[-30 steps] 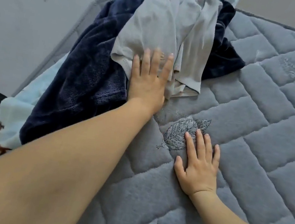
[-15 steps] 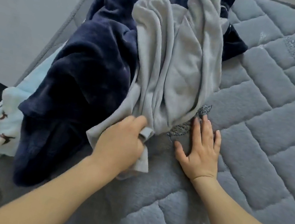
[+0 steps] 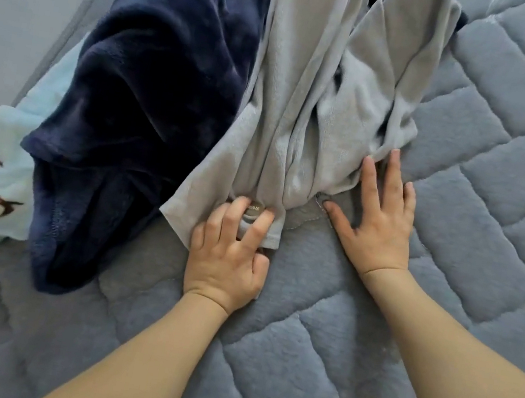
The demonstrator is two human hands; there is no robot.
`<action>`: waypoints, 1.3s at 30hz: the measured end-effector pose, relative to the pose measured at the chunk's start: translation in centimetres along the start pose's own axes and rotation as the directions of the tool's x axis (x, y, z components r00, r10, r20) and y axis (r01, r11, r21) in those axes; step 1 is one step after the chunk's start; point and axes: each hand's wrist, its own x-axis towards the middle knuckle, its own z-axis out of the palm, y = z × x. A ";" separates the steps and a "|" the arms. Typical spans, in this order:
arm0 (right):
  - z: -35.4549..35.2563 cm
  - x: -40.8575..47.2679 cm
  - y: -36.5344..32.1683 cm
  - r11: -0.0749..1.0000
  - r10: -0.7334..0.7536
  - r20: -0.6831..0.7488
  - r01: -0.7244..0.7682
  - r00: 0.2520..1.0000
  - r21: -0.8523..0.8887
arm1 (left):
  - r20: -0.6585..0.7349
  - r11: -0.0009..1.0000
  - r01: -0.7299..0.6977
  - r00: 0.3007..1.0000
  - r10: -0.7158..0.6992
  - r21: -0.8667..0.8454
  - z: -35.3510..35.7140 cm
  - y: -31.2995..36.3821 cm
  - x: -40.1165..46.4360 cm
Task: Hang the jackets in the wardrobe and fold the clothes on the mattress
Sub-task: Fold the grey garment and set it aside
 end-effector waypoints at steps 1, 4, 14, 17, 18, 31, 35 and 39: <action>0.0 0.1 0.0 1.000 -0.016 0.019 0.016 1.000 -0.021 | 0.002 1.000 -0.011 1.000 0.011 0.009 0.2 -0.1 0.1; 0.1 1.4 0.4 0.986 -0.161 0.039 0.162 0.986 -0.028 | -0.013 1.000 -0.018 1.000 0.018 0.008 0.2 0.0 -0.1; 0.1 1.5 -1.3 0.958 -0.247 0.007 0.245 0.969 -0.147 | -0.068 0.999 0.027 0.997 -0.029 -0.036 0.6 -0.7 0.3; -1.4 -3.8 -3.7 0.973 -0.181 0.104 0.194 0.978 -0.125 | -0.053 0.998 0.006 0.999 -0.009 -0.064 -0.8 -0.1 0.2; -2.2 -5.7 -4.0 0.965 -0.207 0.142 0.226 0.968 -0.133 | -0.054 0.993 0.026 0.998 -0.032 -0.111 -1.3 0.3 -0.5; -20.3 -35.4 -12.3 0.944 0.005 0.943 0.310 0.333 -0.115 | 0.675 0.976 0.217 0.722 -0.156 -0.006 -11.1 5.9 -36.0; -25.1 -42.1 -13.9 0.978 -0.026 0.962 -0.207 -0.272 -0.032 | 0.972 0.983 0.181 0.235 -0.009 -0.035 -17.0 4.5 -43.8; -27.2 -41.8 -9.3 0.892 0.182 0.894 -0.452 0.410 0.026 | 0.895 0.925 0.374 0.431 -0.111 -0.065 -20.2 4.8 -40.2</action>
